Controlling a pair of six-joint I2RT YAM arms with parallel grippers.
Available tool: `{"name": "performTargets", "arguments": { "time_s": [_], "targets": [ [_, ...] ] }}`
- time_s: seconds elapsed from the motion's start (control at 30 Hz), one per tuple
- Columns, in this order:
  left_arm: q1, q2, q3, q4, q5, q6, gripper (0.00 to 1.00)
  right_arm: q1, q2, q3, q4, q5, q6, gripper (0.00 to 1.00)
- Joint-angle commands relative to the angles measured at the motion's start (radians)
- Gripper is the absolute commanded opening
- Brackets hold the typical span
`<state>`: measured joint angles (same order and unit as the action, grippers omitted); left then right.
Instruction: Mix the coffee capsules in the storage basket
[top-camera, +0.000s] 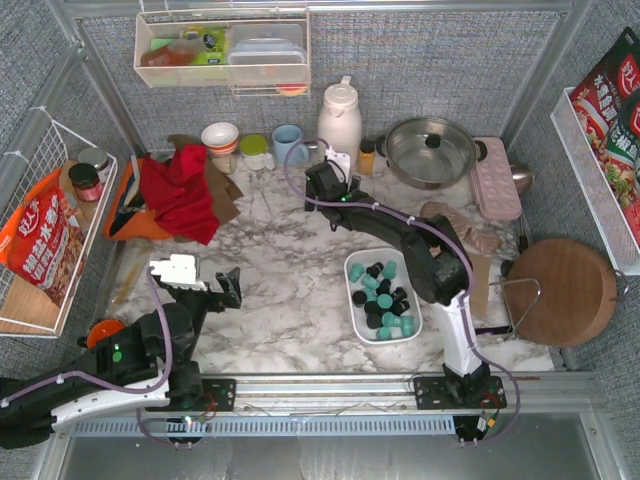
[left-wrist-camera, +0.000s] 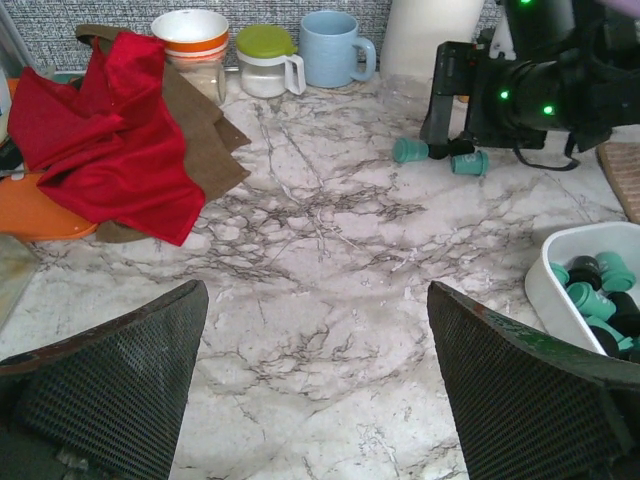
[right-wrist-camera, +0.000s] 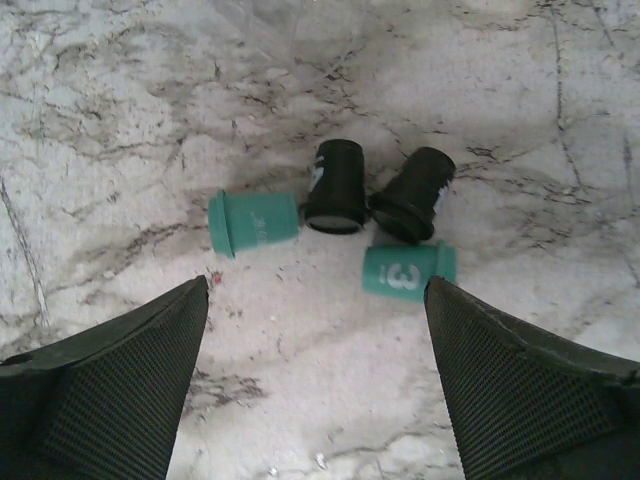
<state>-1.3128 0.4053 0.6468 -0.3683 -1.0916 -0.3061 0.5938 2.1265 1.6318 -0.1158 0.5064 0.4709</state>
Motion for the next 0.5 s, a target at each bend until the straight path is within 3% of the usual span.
{"name": "performTargets", "arguments": {
  "time_s": [0.0, 0.27, 0.47],
  "targets": [
    [0.003, -0.012, 0.001, 0.005, 0.004, 0.010, 0.99, 0.001, 0.067, 0.088, -0.054, 0.081, 0.051, 0.93],
    [0.019, 0.008, 0.005, -0.003, 0.016, 0.018, 0.99, -0.002, 0.060, 0.059, -0.096, 0.164, 0.054, 0.90],
    [0.029, -0.008, 0.005, -0.003, 0.012, 0.015, 0.99, -0.027, 0.099, 0.073, -0.113, 0.123, 0.087, 0.88]
  ]
}}
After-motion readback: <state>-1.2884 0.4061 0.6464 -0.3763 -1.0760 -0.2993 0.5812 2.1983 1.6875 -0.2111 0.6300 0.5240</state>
